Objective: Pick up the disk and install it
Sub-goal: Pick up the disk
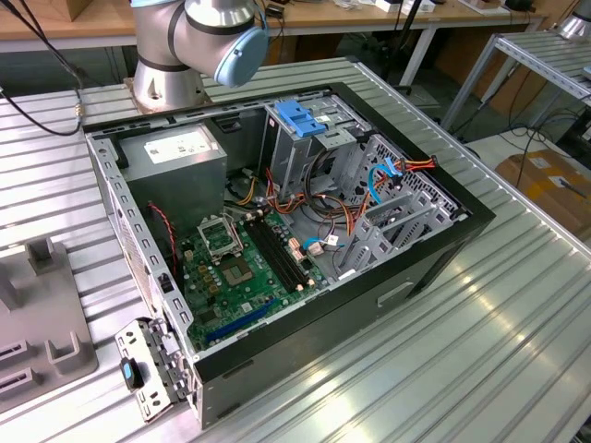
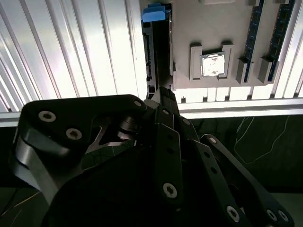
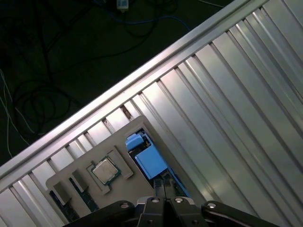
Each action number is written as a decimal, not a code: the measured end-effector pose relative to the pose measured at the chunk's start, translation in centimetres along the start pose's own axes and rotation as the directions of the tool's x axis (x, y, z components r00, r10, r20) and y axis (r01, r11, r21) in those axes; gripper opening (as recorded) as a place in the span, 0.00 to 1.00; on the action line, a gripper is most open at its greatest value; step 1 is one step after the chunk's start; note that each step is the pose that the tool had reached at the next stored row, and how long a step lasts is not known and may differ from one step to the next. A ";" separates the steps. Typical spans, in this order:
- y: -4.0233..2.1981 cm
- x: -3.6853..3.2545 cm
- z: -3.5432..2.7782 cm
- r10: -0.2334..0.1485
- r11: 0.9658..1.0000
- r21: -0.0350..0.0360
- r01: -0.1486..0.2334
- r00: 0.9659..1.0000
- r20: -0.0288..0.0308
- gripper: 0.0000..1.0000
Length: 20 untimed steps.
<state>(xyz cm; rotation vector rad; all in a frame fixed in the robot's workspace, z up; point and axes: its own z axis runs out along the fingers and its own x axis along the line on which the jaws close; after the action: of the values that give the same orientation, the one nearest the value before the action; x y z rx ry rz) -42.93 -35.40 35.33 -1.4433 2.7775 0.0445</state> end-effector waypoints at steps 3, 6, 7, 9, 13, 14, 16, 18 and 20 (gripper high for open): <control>0.00 0.00 0.00 -0.054 0.999 -0.001 0.054 0.999 -0.002 0.11; 0.00 0.00 0.01 -0.119 0.993 -0.002 0.119 0.993 -0.004 0.11; 0.00 0.00 0.02 -0.148 0.989 -0.002 0.148 0.989 -0.006 0.11; 0.00 0.00 0.02 -0.177 0.984 -0.003 0.177 0.984 -0.007 0.11; 0.00 0.00 0.03 -0.245 0.969 -0.004 0.245 0.969 -0.009 0.11; 0.00 0.00 0.04 -0.263 0.965 -0.004 0.263 0.965 -0.010 0.11; 0.00 0.00 0.04 -0.304 0.953 -0.005 0.304 0.953 -0.011 0.11; 0.00 0.00 0.05 -0.336 0.942 -0.006 0.336 0.942 -0.012 0.11; 0.00 0.00 0.05 -0.364 0.931 -0.007 0.364 0.931 -0.013 0.11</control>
<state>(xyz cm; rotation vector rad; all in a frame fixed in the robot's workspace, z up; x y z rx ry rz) -42.93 -35.40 35.28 -1.9382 2.4694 0.0363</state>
